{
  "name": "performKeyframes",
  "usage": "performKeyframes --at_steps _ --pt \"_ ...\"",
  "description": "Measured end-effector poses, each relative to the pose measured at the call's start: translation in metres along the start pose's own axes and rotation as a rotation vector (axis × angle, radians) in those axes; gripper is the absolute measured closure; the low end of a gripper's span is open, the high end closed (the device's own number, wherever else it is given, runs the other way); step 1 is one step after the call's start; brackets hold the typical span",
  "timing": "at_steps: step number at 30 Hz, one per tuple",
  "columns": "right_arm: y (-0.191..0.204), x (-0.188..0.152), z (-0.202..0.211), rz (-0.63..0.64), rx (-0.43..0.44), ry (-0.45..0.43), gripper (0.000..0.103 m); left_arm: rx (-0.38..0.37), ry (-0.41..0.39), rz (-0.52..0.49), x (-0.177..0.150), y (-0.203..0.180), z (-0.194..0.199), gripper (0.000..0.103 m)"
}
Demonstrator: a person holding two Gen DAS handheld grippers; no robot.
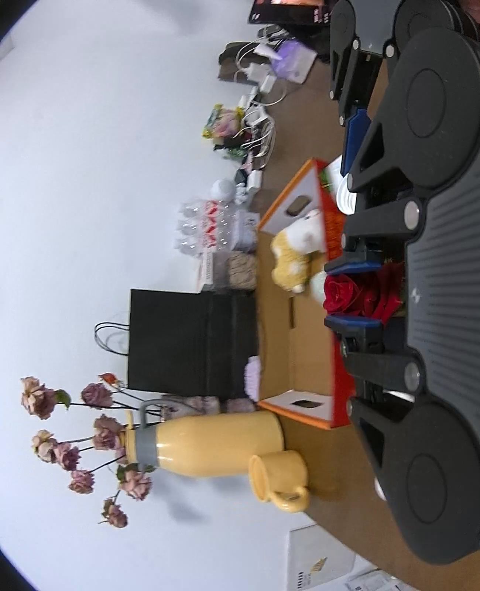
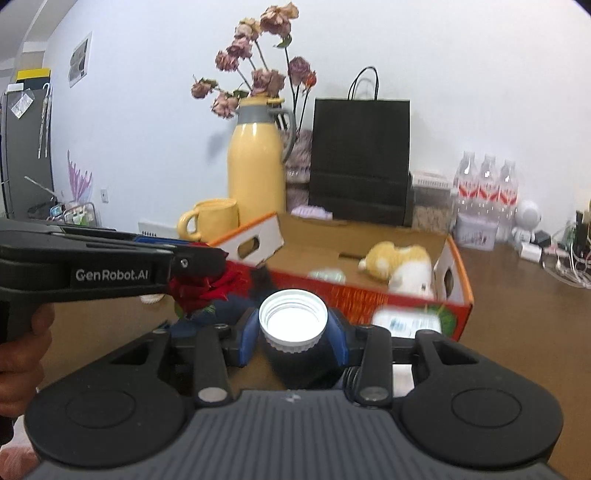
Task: Organize objects
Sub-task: 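Drop the cap into the box with the right tool while the left tool carries the rose over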
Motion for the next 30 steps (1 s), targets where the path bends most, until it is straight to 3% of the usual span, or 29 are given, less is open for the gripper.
performKeyframes --at_steps 15,30 --pt "-0.058 0.051 -0.063 0.026 -0.051 -0.057 0.062 0.068 -0.01 0.014 0.049 0.004 -0.088 0.081" --pt "-0.098 0.039 -0.124 -0.079 -0.044 0.022 0.062 0.101 0.043 0.071 0.058 0.035 -0.16 0.081"
Point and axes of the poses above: each gripper's, at about its wrist camera, not at the fingertips, and z roughly against the way its jaws point, y to its left, x to its top, the point moved 9 cm from there along -z, roughly the way its jaws point, and after that the axes turned 9 degrees about z, right-handed, at the moved point
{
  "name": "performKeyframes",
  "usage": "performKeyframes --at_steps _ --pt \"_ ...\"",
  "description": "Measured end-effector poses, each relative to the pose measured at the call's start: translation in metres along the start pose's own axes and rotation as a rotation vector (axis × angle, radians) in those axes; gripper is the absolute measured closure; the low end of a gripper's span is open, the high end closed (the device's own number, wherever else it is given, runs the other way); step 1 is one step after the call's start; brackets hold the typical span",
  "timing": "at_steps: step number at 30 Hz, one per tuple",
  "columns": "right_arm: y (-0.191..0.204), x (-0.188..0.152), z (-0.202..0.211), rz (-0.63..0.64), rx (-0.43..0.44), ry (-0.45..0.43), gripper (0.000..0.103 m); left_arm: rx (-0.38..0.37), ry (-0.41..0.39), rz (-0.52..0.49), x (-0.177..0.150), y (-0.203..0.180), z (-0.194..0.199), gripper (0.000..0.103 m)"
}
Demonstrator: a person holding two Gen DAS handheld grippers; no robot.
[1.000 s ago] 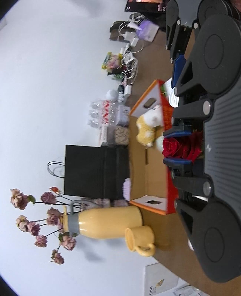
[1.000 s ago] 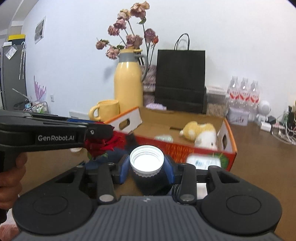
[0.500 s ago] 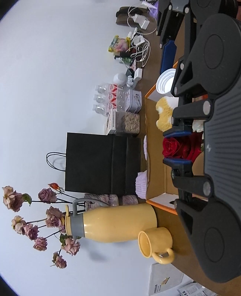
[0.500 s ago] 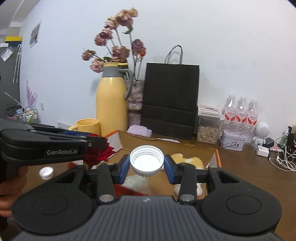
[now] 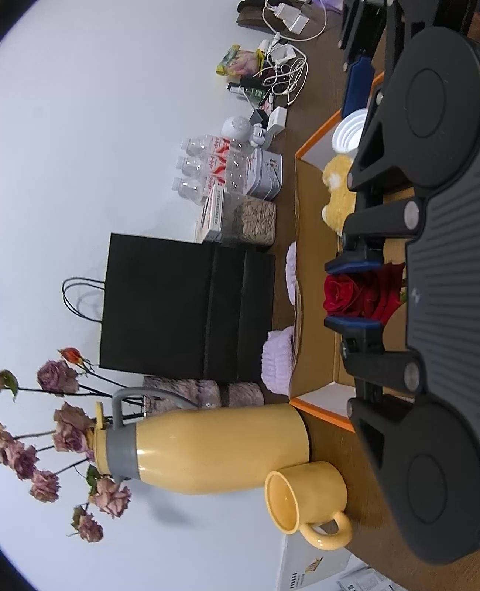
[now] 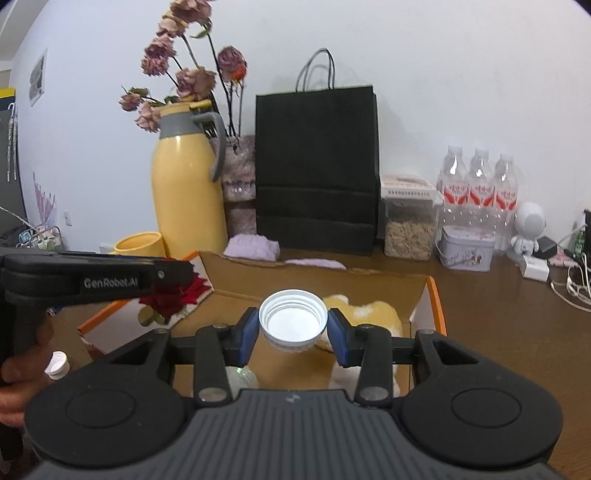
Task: Organize objects
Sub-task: 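Drop the cap into the box with the right tool while the left tool carries the rose over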
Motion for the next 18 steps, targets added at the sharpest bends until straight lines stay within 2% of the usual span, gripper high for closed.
performKeyframes --at_steps 5,6,7,8,9,10,11,12,18 --pt "0.0 -0.007 -0.007 -0.004 0.016 0.028 0.061 0.022 0.012 -0.011 -0.003 0.005 -0.007 0.076" --pt "0.0 -0.007 -0.006 -0.004 0.017 0.029 0.059 0.03 0.007 -0.013 -0.002 0.006 -0.007 0.065" --pt "0.0 -0.008 -0.005 -0.003 0.013 0.03 0.05 0.036 0.002 -0.013 -0.002 0.007 -0.006 0.045" --pt "-0.001 -0.007 -0.005 -0.002 0.007 0.028 0.034 0.039 -0.003 -0.011 -0.003 0.008 -0.006 0.033" --pt "-0.002 -0.007 -0.004 -0.002 -0.002 0.025 0.024 0.044 -0.012 -0.005 -0.002 0.009 -0.005 0.007" --pt "-0.003 -0.006 -0.003 0.0 -0.014 0.022 0.012 0.047 -0.027 0.004 -0.001 0.01 -0.003 0.0" --pt "-0.004 -0.006 -0.002 0.001 -0.024 0.017 0.004 0.05 -0.044 0.011 0.0 0.012 -0.002 0.0" --pt "-0.004 -0.006 0.0 0.0 -0.03 0.011 0.0 0.045 -0.048 0.016 0.0 0.012 -0.001 0.0" --pt "-0.01 -0.005 0.005 -0.011 -0.059 -0.008 0.0 0.059 -0.041 0.034 0.0 0.016 -0.002 0.0"
Point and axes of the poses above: each gripper's, at about its wrist camera, not at the fingertips, and z roughly against the way its jaws point, y to its left, x to its top, the point moved 9 cm from there along -z, roughly the way its jaws point, and after that the axes turned 9 degrees about z, right-handed, at the moved point
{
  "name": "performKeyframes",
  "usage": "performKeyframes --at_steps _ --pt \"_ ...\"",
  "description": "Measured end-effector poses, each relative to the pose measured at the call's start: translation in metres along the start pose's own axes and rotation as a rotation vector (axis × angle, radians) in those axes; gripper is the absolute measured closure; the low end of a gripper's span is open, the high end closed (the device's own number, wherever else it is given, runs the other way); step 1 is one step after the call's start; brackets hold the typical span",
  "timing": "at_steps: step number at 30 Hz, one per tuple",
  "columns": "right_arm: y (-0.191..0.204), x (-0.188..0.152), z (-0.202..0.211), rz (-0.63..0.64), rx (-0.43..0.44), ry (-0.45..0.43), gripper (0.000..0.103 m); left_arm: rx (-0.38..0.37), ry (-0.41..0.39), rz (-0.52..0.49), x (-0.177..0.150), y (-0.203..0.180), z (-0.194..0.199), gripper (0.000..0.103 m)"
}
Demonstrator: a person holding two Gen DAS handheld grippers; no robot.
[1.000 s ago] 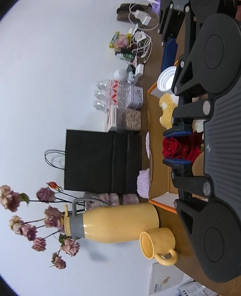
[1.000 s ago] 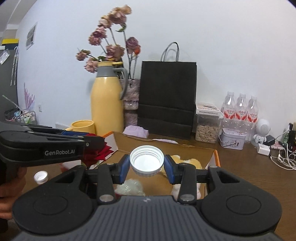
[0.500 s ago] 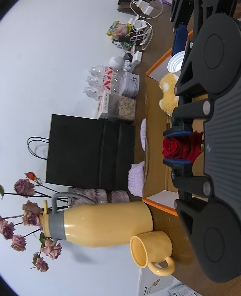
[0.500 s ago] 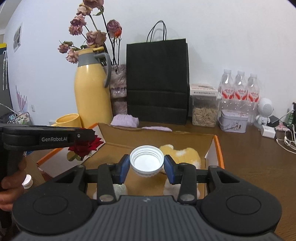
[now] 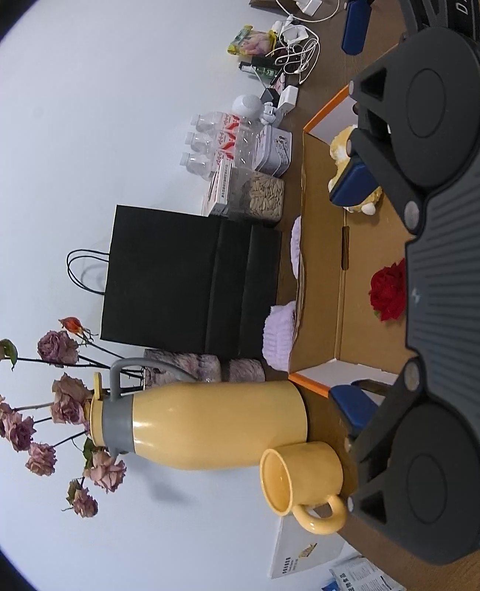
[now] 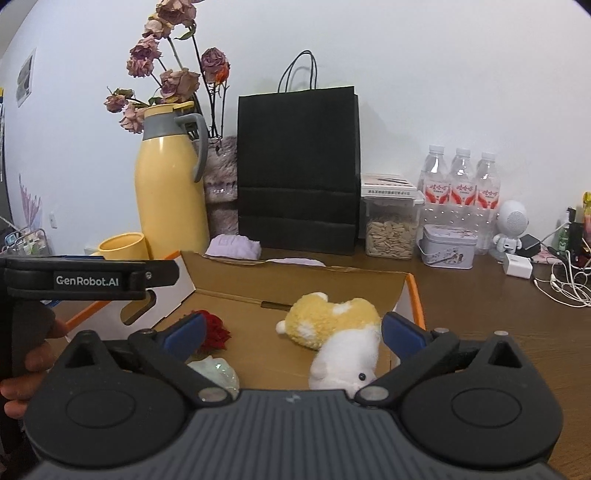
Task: Organize objects
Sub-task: 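Drop the cap into the box with the right tool while the left tool carries the rose over, then lower the red rose into the box and open the left tool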
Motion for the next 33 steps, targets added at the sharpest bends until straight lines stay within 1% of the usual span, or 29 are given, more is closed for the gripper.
performKeyframes --at_steps 9,14,20,25,33 --pt "-0.005 -0.001 0.001 -0.017 -0.015 -0.003 0.0 0.003 0.002 -0.002 -0.002 0.0 0.002 0.0" --pt "-0.004 -0.002 0.003 -0.009 -0.02 -0.006 0.0 0.005 -0.017 0.001 0.001 0.0 0.008 0.0" --pt "0.0 -0.002 0.012 0.013 -0.031 -0.022 0.0 0.0 -0.062 0.009 0.006 0.005 0.027 0.0" --pt "0.004 -0.001 0.028 0.019 -0.045 -0.044 0.0 0.01 -0.087 0.019 0.006 0.016 0.045 0.0" --pt "0.008 -0.01 0.055 0.001 -0.054 -0.041 0.0 0.056 -0.106 -0.021 -0.002 0.038 0.076 0.0"
Point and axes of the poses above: each gripper's, at about its wrist camera, not at the fingertips, and z roughly against the way its jaws point, y to its left, x to its top, the point moved 9 cm from there along -z, roughly the way its jaws point, and after that the axes turned 9 degrees about z, right-handed, at the moved point
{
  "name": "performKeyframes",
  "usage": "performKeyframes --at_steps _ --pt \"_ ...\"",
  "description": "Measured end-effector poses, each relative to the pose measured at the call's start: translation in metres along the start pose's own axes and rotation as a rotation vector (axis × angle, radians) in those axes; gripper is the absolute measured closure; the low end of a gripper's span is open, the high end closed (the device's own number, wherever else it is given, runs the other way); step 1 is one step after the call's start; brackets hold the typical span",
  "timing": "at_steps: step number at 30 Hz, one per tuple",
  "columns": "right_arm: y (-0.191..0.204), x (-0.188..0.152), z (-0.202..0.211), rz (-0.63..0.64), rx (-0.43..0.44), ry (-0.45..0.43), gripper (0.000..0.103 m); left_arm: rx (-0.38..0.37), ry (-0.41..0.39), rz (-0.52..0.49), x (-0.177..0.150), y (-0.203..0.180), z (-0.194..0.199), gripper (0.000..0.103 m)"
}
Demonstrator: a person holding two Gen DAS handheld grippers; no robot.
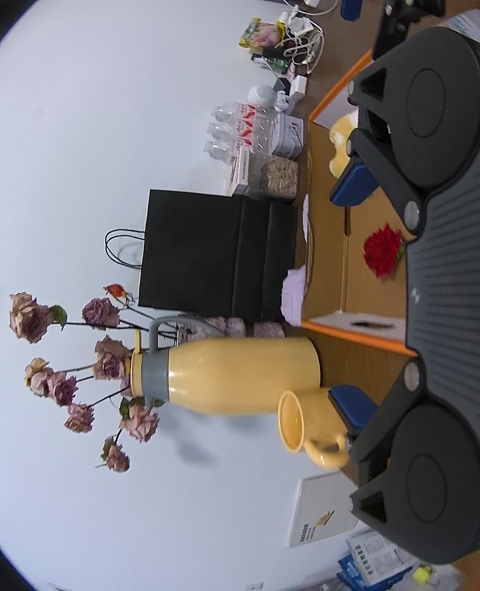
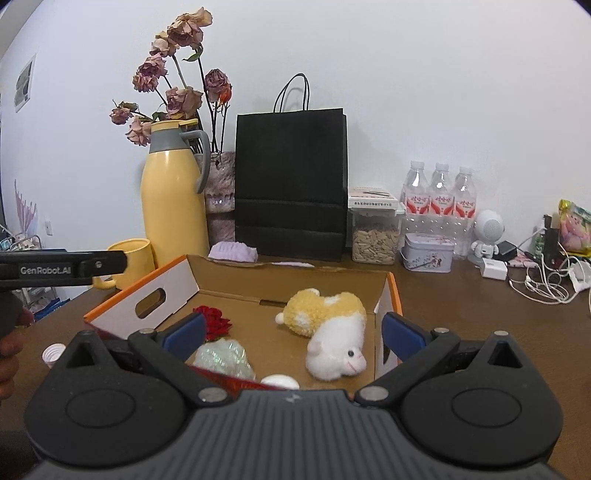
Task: Organize objects
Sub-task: 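Lower the red rose into the box and open the left tool, then grasp the white cotton-buds container with the right tool while the left tool grasps a white lid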
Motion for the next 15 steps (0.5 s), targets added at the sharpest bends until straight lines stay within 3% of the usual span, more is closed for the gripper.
performKeyframes --at_steps 15 --pt "0.008 -0.042 0.03 0.002 -0.019 0.08 0.0 0.151 0.078 -0.02 -0.036 0.081 0.026 0.0"
Point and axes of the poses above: each gripper's, at about its wrist camera, not at the fingertips, and z roughly against the way its jaws point, y to its left, x to its top, the point moved 9 cm from there along -z, roughly the way its jaws point, and after that the axes turned 9 degrees about z, right-handed, at the moved point
